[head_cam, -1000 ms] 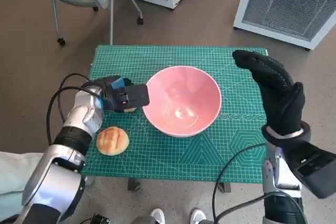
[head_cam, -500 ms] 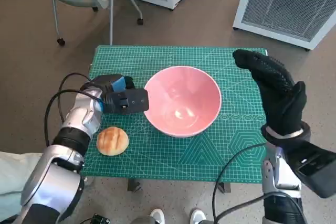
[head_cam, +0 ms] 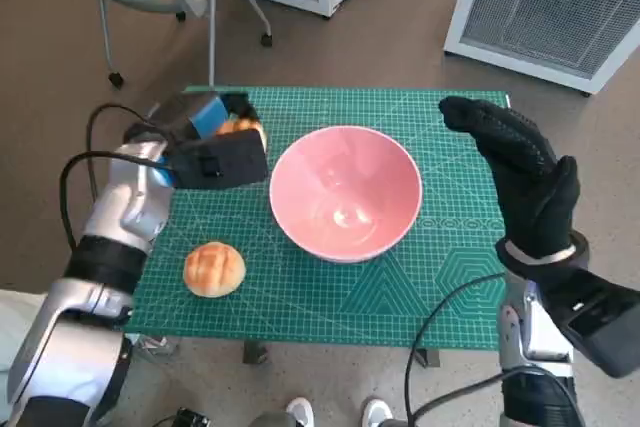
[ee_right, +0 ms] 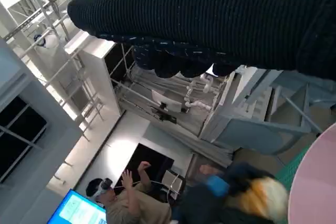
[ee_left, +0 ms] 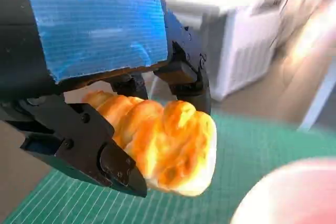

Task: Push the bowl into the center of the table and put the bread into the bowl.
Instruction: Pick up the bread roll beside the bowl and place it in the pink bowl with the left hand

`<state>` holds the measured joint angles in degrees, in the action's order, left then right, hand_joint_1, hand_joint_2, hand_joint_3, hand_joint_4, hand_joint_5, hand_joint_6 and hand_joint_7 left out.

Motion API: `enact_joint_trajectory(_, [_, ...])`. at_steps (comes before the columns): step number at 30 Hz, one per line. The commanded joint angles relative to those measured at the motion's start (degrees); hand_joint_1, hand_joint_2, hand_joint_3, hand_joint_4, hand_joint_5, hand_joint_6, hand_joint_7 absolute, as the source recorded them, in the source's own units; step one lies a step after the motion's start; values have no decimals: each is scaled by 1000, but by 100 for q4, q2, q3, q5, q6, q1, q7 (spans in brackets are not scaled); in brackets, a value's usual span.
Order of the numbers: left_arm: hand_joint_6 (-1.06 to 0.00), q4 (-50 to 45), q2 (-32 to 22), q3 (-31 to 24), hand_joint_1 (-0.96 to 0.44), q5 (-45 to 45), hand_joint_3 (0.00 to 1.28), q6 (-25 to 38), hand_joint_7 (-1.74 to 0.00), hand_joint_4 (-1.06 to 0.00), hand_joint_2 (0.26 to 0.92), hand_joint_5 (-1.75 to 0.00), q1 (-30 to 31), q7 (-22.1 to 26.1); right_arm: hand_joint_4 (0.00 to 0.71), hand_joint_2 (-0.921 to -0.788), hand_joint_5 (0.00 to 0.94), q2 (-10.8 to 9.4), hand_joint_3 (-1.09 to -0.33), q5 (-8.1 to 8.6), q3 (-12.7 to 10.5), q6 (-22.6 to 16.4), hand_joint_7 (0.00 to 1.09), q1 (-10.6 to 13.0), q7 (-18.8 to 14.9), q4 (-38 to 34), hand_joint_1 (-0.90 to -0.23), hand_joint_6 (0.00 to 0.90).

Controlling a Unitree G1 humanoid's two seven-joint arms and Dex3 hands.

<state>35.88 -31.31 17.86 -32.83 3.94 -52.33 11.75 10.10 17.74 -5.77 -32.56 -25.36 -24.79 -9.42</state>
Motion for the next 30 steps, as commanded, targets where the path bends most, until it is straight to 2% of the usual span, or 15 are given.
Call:
enact_joint_trajectory(1, [-685,-843,-145,-273,2,140,19,180,-1029,-799,910,-1120,312,157,75,-921,0,15,-682,-16,8,89,452,135,-44,-5,-706,-1])
enact_joint_trajectory(10, [-689,-2308,-176,-647,2,265,18,283,-1022,-803,908,-1115,723,334,74,-921,0,18,-683,13,-10,115,450,189,-50,40,-713,-1])
enact_joint_trajectory(19, [-737,-3442,108,-668,2,396,19,182,-908,-788,904,-1193,1052,431,73,-921,0,0,-685,18,-2,56,449,195,-76,0,-706,-1])
enact_joint_trajectory(30, [-739,-3468,517,-169,1,343,17,-270,-913,-798,902,-1178,1058,562,70,-921,0,-26,-691,15,5,-7,436,242,-104,-14,-699,-1])
